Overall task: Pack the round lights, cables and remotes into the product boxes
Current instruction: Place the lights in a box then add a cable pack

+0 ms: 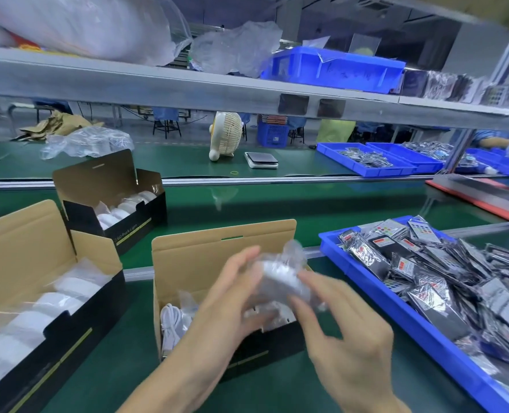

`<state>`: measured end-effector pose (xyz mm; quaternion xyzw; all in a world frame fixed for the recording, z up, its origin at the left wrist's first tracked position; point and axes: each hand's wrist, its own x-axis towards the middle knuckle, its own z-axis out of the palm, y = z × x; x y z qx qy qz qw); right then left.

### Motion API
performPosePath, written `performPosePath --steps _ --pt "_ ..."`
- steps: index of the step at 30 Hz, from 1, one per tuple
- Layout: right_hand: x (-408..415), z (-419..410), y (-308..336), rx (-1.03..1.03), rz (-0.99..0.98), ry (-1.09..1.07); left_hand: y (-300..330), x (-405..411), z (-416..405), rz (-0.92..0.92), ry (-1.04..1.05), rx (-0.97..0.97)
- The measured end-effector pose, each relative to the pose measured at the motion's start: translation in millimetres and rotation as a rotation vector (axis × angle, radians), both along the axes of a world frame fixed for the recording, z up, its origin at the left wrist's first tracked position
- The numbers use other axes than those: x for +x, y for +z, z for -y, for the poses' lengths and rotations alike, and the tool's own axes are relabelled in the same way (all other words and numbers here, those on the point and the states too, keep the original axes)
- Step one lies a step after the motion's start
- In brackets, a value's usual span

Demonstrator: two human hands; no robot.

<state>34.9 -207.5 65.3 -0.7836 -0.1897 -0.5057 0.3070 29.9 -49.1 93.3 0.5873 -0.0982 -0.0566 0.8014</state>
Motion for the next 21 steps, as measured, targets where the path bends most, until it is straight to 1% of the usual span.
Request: performPosePath --steps 1,3,4,5,7,9,11,13,15,17,19,21 --pt "5 3 3 -0.014 -0.046 -0.058 1 1 -6 0.09 0.116 0.126" --pt "15 8 8 -0.111 -0.143 -0.216 6 0 -23 0.41 0.404 0.447" --pt "18 7 10 -0.22 -0.185 -0.309 8 -1 -34 0.572 0.524 0.582" --pt "20 5 11 -0.359 -0.215 -0.398 7 0 -43 0.695 0.614 0.69" --pt "23 -4 13 -0.604 -0.301 -0.471 1 -7 -53 0.852 0.703 0.866" --pt "26 -12 16 -0.777 -0.392 -0.457 -9 -18 -48 0.945 0.673 1.055" --pt "28 -12 21 -0.947 -0.493 -0.42 -24 -29 -35 0.988 0.605 1.293" --pt "28 -9 24 -1.109 -0.64 -0.378 -38 -37 -25 0.992 0.513 1.452" --pt "28 -2 25 -1.165 -0.815 -0.357 -49 -34 -23 0.965 0.489 1.596" --pt "28 1 30 -1.14 -0.857 -0.317 -54 -29 -25 0.852 0.511 1.716" --pt "28 1 33 -1.095 -0.865 -0.238 -51 -28 -22 0.684 0.432 1.815" --pt "28 5 34 -1.089 -0.858 -0.157 -50 -30 -14 0.56 0.356 1.858"
